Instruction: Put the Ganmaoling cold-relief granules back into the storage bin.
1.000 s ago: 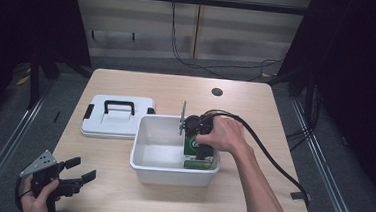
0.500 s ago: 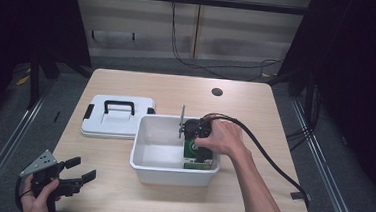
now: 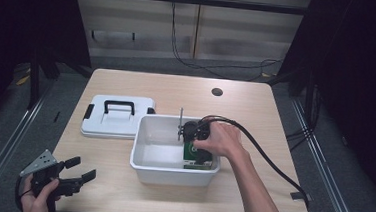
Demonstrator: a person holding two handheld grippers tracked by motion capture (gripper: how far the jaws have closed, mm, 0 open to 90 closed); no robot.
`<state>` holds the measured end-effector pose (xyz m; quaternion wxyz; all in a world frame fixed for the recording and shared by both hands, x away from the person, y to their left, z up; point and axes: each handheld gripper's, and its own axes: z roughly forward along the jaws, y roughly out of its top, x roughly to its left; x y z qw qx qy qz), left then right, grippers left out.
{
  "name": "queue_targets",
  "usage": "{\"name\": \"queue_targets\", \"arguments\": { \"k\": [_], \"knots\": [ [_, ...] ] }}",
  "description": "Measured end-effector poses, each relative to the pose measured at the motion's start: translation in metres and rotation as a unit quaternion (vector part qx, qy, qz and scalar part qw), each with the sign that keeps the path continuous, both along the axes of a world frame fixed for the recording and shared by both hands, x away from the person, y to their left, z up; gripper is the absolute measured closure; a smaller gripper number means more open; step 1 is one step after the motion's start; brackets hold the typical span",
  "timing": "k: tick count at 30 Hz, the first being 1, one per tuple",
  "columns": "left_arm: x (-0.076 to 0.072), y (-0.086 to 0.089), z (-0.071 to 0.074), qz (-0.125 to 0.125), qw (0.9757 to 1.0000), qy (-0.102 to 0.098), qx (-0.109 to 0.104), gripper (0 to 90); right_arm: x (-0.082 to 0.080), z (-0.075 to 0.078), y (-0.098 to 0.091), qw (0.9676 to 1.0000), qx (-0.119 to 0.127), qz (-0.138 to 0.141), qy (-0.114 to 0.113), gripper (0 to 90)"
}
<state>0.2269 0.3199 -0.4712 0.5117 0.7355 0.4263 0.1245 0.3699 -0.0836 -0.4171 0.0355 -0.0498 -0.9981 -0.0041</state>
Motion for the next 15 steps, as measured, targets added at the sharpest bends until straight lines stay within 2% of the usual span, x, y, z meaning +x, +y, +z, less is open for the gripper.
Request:
{"name": "queue_targets", "arguments": {
  "k": [8, 11, 13, 15],
  "knots": [
    [0.0016, -0.0006, -0.0006, -0.003, 1.0000, 0.002, -0.001, 15.8, 0.0008, -0.0019, 0.0008, 1.0000, -0.005, 0.003, -0.002, 12.5],
    [0.0018, -0.0006, -0.0016, -0.002, 1.0000, 0.006, -0.002, 15.8, 0.0009, -0.0025, 0.0009, 1.0000, -0.003, 0.002, 0.001, 12.0],
    [0.0018, 0.0008, -0.0019, 0.002, 1.0000, 0.006, -0.003, 15.9, 0.0007, -0.0023, -0.0002, 1.0000, 0.004, 0.002, -0.009, 10.2],
    [0.0020, 0.0013, -0.0019, 0.003, 1.0000, 0.005, -0.001, 15.9, 0.0016, -0.0046, -0.0011, 1.0000, 0.008, 0.003, -0.005, 8.6]
  ]
}}
